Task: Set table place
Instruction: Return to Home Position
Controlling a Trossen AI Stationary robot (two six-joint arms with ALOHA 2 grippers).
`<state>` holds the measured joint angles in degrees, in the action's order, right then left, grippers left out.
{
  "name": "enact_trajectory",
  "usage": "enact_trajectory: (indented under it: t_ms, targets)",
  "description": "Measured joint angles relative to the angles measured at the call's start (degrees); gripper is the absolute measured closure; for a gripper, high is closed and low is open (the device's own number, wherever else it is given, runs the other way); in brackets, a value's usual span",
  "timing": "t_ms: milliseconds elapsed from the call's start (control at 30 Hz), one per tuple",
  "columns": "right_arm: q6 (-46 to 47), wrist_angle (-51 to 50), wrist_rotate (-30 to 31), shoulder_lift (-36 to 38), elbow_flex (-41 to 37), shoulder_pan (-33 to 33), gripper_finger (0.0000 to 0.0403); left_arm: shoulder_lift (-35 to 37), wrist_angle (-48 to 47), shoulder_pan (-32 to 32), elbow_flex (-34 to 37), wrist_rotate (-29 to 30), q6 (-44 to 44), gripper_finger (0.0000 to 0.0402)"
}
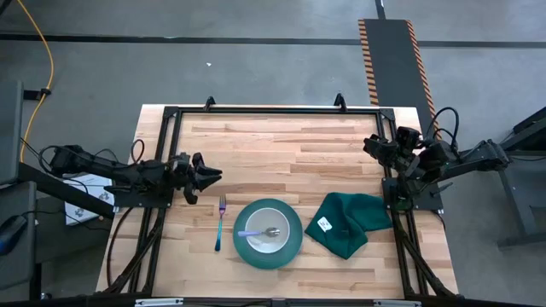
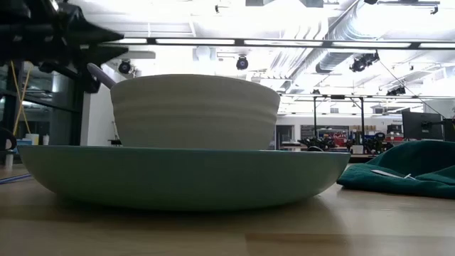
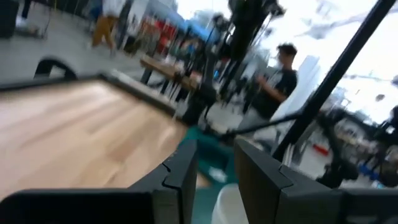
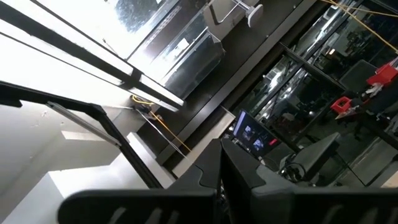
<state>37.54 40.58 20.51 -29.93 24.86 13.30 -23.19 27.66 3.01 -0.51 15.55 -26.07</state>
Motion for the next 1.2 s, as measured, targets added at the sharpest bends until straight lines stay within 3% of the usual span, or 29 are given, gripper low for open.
enact_trajectory:
  t_ms: [300, 600, 800, 1033, 1200]
  targets:
    - [0.3, -0.5, -0.1, 0.0, 0.0, 0.0, 0.0402, 7.3, -14.1, 0.0, 0.0, -3.4, 0.1, 0.0310]
    - [1.1, -1.4, -0.1, 0.0, 0.0, 0.0, 0.0402, 18.0, -25.3, 0.0, 0.0, -4.2, 0.5, 0.0356]
    - [1.1, -1.6, 0.0, 0.0, 0.0, 0.0, 0.0402, 20.1, -25.3, 0.0, 0.0, -6.0, 2.3, 0.0378]
    - [1.0, -2.3, 0.1, 0.0, 0.0, 0.0, 0.0402, 20.0, -26.5, 0.0, 0.0, -13.4, 4.6, 0.0400]
    - [1.0, -2.5, 0.1, 0.0, 0.0, 0.0, 0.0402, 20.0, -26.7, 0.0, 0.0, -14.0, 7.9, 0.0401]
